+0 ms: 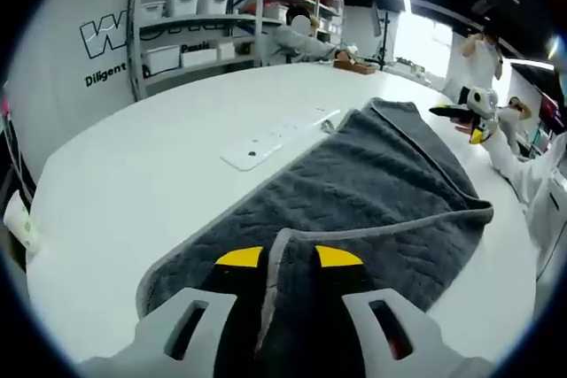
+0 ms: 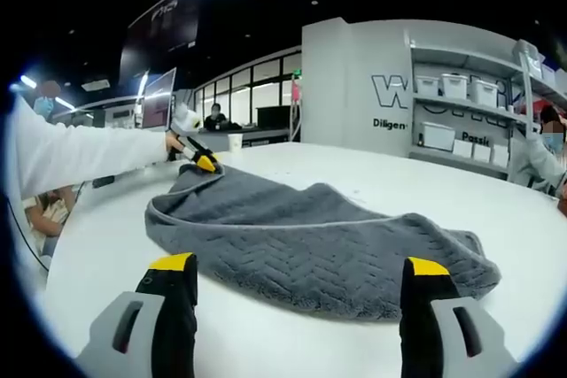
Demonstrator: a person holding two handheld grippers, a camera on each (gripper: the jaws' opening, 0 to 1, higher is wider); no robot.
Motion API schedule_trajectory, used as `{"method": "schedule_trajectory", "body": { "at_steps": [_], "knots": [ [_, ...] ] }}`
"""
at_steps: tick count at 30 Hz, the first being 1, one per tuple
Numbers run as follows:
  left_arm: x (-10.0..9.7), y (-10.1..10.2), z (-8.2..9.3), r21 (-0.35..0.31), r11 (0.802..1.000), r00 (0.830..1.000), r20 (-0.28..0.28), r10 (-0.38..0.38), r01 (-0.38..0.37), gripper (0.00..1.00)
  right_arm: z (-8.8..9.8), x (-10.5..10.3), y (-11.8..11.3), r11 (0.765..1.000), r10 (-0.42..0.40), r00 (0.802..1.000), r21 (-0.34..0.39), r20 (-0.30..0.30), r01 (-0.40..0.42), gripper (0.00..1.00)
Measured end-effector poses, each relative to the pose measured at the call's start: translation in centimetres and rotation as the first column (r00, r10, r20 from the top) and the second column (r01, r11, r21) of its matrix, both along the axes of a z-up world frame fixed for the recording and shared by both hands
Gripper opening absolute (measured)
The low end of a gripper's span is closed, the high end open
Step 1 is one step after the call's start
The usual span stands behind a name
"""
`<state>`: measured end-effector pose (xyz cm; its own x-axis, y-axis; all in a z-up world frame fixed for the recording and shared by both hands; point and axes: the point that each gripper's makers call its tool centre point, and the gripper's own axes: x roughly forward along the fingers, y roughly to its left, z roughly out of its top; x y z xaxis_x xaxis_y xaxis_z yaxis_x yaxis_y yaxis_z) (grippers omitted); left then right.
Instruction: Open the folded towel by lifting each exposed corner and separating the folded layers until the towel lies flat within the target outline without major curled edges
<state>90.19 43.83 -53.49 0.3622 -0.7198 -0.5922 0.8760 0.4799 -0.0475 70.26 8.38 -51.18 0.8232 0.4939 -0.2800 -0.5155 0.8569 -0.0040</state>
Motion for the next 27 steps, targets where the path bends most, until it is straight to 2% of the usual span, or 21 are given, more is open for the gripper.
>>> {"method": "schedule_trajectory", "body": {
  "at_steps": [3, 4, 8, 16, 22, 24, 25, 27],
  "knots": [
    [-0.5, 0.0, 0.7, -0.012, 0.999, 0.999, 0.006, -0.033, 0.033, 0.05, 0.0, 0.1, -0.1, 1.0, -0.003, 1.0, -0.002, -0.001, 0.003, 0.94],
    [-1.6, -0.2, 0.8, -0.002, 0.999, 0.999, 0.012, -0.052, 0.053, 0.03, 0.0, 0.1, -0.2, 1.0, -0.004, 1.0, -0.002, -0.001, 0.004, 0.93],
    [-2.6, 0.1, 1.6, 0.02, 0.997, 0.997, 0.022, -0.077, 0.076, 0.02, -0.1, 0.2, -0.3, 1.0, -0.01, 1.0, 0.002, -0.003, 0.01, 0.93],
    [-6.8, 0.7, 3.1, 0.059, 0.984, 0.985, 0.03, -0.169, 0.167, 0.02, -0.3, 0.2, -0.8, 1.0, -0.021, 1.0, 0.006, -0.008, 0.021, 0.91],
    [-8.9, 2.3, 3.0, 0.071, 0.976, 0.979, -0.001, -0.206, 0.205, 0.02, -0.2, 0.3, -0.9, 1.0, -0.024, 1.0, 0.015, -0.004, 0.024, 0.89],
    [-10.8, 2.3, 2.6, 0.078, 0.971, 0.974, -0.015, -0.227, 0.227, 0.02, -0.2, 0.3, -1.1, 0.999, -0.028, 1.0, 0.014, -0.005, 0.028, 0.89],
    [-12.1, 2.3, 2.2, 0.089, 0.962, 0.966, -0.031, -0.257, 0.258, 0.02, -0.2, 0.3, -1.1, 0.999, -0.029, 1.0, 0.014, -0.005, 0.029, 0.89],
    [-13.4, 2.6, 1.9, 0.091, 0.957, 0.962, -0.044, -0.271, 0.274, 0.02, -0.2, 0.4, -1.3, 0.999, -0.031, 1.0, 0.015, -0.005, 0.031, 0.89]
  ]
}}
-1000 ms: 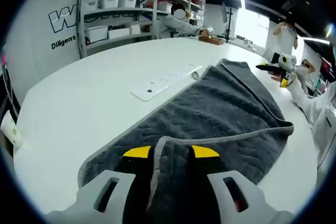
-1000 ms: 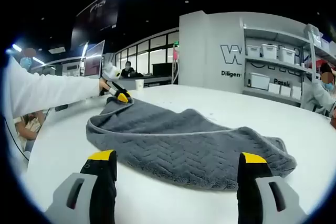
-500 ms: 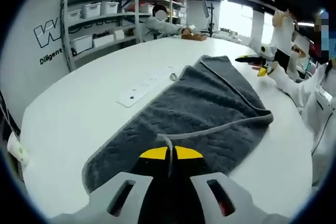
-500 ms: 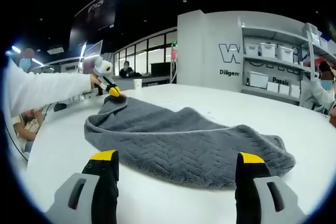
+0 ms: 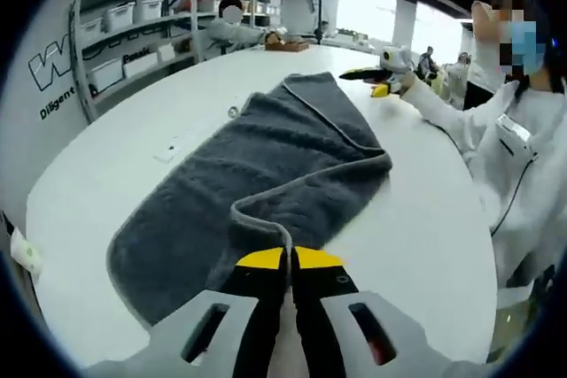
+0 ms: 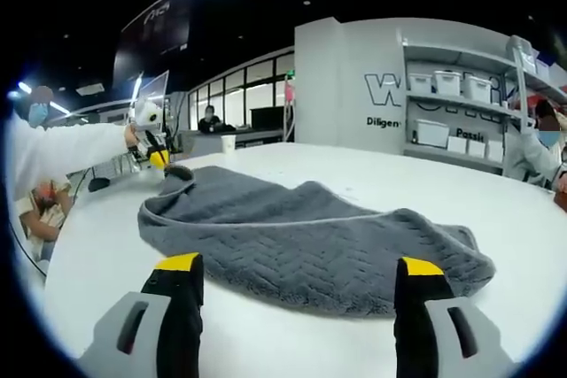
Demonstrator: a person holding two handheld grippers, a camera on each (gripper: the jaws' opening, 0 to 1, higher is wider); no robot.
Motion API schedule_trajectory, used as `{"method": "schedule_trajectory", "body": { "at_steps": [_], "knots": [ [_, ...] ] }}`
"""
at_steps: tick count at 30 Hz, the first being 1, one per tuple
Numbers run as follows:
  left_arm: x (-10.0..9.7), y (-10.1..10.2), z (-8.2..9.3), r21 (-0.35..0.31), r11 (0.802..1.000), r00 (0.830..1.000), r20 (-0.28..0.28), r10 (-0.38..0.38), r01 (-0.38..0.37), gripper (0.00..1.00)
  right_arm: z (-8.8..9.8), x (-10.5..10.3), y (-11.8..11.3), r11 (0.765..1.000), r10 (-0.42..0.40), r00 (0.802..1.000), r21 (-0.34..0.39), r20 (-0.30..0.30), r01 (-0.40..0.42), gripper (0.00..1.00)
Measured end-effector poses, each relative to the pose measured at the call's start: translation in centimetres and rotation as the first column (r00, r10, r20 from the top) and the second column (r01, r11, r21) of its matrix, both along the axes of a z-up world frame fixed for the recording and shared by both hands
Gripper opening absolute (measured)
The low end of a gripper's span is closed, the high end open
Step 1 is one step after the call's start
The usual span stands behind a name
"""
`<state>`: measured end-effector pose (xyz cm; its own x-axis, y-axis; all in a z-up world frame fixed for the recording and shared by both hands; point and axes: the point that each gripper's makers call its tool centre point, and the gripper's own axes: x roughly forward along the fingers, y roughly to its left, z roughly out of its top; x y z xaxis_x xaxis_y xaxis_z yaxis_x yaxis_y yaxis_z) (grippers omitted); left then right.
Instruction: Open the folded towel by lifting each exposed corner and separating the folded layers until the towel lies flat within the target outline without major curled edges
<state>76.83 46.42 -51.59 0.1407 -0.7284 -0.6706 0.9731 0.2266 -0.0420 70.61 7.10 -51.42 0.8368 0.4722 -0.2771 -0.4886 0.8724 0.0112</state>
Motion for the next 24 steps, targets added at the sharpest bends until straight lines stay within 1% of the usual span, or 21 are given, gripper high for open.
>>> {"method": "schedule_trajectory", "body": {
  "at_steps": [1, 3, 6, 7, 10, 13, 17, 20, 24],
  "knots": [
    [-0.4, 0.1, -0.1, 0.001, 1.0, 1.0, -0.007, -0.007, 0.007, 0.02, 0.0, 0.0, -0.1, 1.0, -0.001, 1.0, 0.001, 0.001, 0.001, 0.89],
    [-2.0, 0.4, -0.5, 0.008, 1.0, 0.999, -0.03, -0.028, 0.028, 0.02, 0.0, 0.1, -0.2, 1.0, -0.003, 1.0, 0.002, 0.001, 0.003, 0.89],
    [-3.5, 1.0, -1.1, 0.025, 0.999, 0.998, -0.054, -0.038, 0.04, 0.02, -0.1, 0.2, -0.3, 1.0, -0.007, 1.0, 0.002, -0.003, 0.007, 0.89],
    [-3.6, 1.1, -1.1, 0.027, 0.999, 0.998, -0.058, -0.039, 0.041, 0.02, -0.1, 0.2, -0.3, 1.0, -0.007, 1.0, 0.002, -0.003, 0.007, 0.89],
    [-5.6, 2.1, -1.7, 0.048, 0.998, 0.995, -0.092, -0.044, 0.049, 0.02, -0.2, 0.2, -0.4, 1.0, -0.009, 1.0, 0.003, -0.005, 0.009, 0.88],
    [-7.1, 2.5, -2.2, 0.067, 0.997, 0.992, -0.118, -0.041, 0.049, 0.02, -0.3, 0.2, -0.5, 1.0, -0.01, 1.0, 0.003, -0.009, 0.01, 0.88],
    [-8.1, 3.1, -2.8, 0.092, 0.994, 0.99, -0.137, -0.041, 0.053, 0.02, -0.4, 0.2, -0.6, 1.0, -0.011, 1.0, 0.0, -0.011, 0.011, 0.88],
    [-8.6, 3.8, -3.4, 0.133, 0.989, 0.986, -0.162, -0.04, 0.062, 0.02, -0.4, 0.2, -0.7, 1.0, -0.012, 1.0, 0.002, -0.014, 0.012, 0.88],
    [-8.5, 4.5, -3.7, 0.165, 0.984, 0.984, -0.175, -0.037, 0.066, 0.02, -0.5, 0.3, -1.0, 1.0, -0.018, 1.0, 0.003, -0.017, 0.018, 0.88]
  ]
}}
